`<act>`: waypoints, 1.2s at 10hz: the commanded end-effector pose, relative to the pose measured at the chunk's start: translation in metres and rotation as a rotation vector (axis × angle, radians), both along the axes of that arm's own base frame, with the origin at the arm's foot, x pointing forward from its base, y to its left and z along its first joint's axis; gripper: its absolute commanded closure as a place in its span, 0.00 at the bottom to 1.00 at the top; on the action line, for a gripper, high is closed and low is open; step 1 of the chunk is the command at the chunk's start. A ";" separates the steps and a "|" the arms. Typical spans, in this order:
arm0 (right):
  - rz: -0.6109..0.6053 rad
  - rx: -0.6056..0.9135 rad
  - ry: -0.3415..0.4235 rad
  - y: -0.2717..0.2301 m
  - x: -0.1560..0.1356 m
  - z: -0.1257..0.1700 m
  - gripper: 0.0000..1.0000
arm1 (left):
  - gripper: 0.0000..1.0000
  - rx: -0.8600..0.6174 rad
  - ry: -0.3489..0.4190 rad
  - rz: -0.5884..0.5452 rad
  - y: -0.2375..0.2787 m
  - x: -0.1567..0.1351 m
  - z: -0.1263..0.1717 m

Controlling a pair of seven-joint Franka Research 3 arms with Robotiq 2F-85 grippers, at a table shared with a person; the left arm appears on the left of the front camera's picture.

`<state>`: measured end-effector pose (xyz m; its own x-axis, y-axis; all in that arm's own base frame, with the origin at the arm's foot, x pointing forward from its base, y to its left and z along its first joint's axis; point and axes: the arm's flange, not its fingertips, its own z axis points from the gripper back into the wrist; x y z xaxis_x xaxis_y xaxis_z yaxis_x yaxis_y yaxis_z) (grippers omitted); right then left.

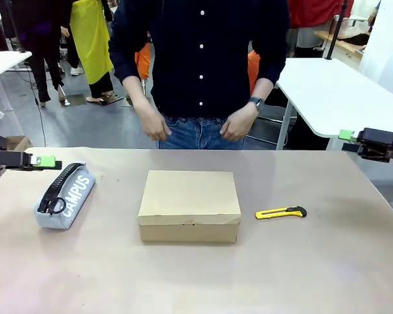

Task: Pack the item into the box.
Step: Close the Mailer Box.

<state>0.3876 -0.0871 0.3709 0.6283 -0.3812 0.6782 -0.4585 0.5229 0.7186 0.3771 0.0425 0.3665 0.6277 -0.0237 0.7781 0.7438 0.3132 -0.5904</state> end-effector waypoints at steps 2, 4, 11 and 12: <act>-0.002 -0.010 -0.001 0.000 -0.001 0.003 0.00 | 0.00 0.009 -0.005 0.001 -0.001 -0.001 0.002; -0.002 -0.010 -0.001 0.000 -0.001 0.003 0.00 | 0.00 0.009 -0.005 0.001 -0.001 -0.001 0.002; -0.002 -0.010 -0.001 0.000 -0.001 0.003 0.00 | 0.00 0.009 -0.005 0.001 -0.001 -0.001 0.002; -0.002 -0.010 -0.001 0.000 -0.001 0.003 0.00 | 0.00 0.009 -0.005 0.001 -0.001 -0.001 0.002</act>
